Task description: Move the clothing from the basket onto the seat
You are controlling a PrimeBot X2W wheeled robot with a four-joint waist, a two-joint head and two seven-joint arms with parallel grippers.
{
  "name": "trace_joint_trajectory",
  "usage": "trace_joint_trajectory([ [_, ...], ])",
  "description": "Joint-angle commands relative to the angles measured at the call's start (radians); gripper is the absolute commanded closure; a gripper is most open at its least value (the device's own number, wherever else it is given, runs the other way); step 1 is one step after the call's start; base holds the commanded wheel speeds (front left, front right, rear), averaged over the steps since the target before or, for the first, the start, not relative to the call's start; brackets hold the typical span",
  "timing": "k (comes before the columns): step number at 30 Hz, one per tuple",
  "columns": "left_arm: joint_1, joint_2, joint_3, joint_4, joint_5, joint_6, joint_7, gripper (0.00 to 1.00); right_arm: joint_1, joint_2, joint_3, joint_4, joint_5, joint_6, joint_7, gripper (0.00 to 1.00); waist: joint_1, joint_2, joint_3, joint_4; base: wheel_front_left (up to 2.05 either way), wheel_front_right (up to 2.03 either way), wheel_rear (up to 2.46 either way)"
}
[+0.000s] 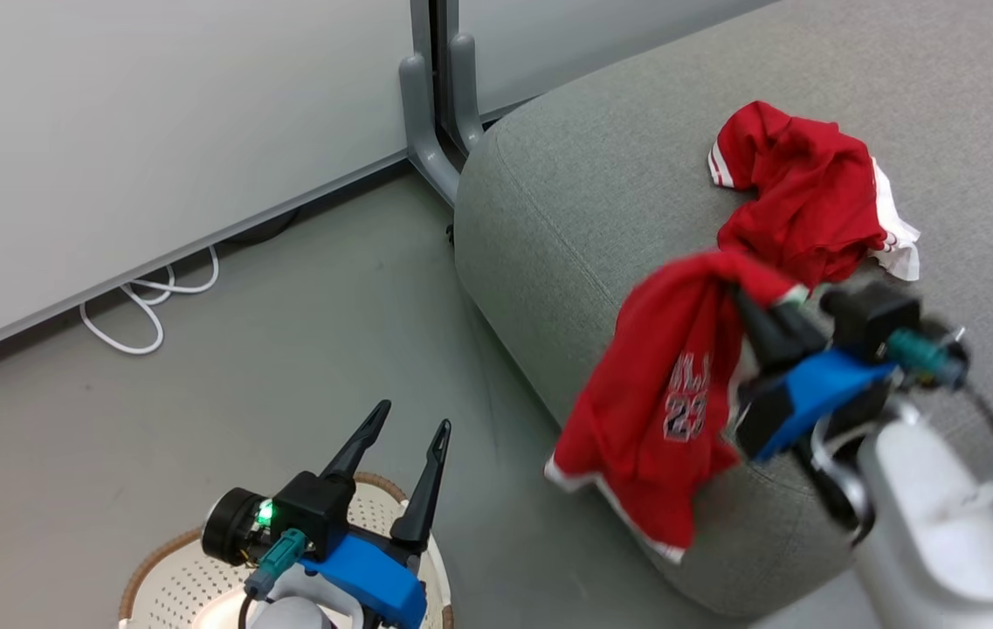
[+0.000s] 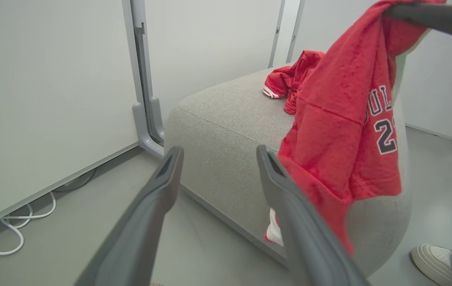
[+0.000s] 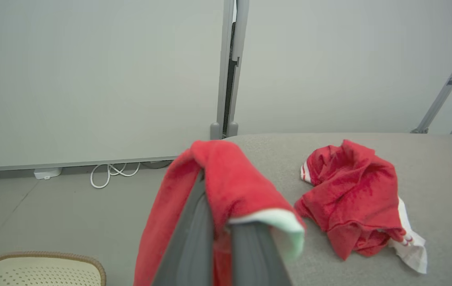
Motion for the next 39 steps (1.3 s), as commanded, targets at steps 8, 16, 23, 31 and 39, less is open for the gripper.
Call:
trace_joint_trajectory([
  [8, -0.050, 0.026, -0.004, -0.015, 0.022, -0.002, -0.003, 0.00, -0.288, -0.114, -0.106, -0.095, -0.017, 0.000, 0.125, 1.00, 0.0000, -0.0001, 0.078, 0.021, 0.00, 0.00, 0.00],
  [16, -0.107, 0.040, -0.032, -0.039, 0.033, -0.002, -0.003, 0.00, -0.499, -0.209, -0.254, -0.092, -0.006, 0.000, 0.158, 1.00, 0.0000, -0.0001, 0.157, 0.061, 0.00, 0.00, 0.00],
  [23, -0.157, 0.065, -0.062, -0.068, 0.040, -0.002, -0.003, 0.00, -0.621, -0.321, -0.400, -0.019, -0.035, 0.000, 0.146, 1.00, 0.0000, -0.0001, 0.257, 0.108, 0.00, 0.00, 0.00],
  [31, -0.215, 0.107, -0.084, -0.106, 0.058, -0.002, -0.003, 0.00, -0.557, -0.352, -0.567, 0.111, -0.016, 0.000, 0.076, 1.00, 0.0000, -0.0001, 0.391, 0.154, 0.00, 0.00, 0.00],
  [39, -0.264, 0.139, -0.101, -0.134, 0.075, -0.002, -0.003, 0.00, -0.488, -0.288, -0.636, 0.284, -0.003, 0.000, -0.002, 1.00, 0.0000, -0.0001, 0.496, 0.174, 0.00, 0.00, 0.00],
])
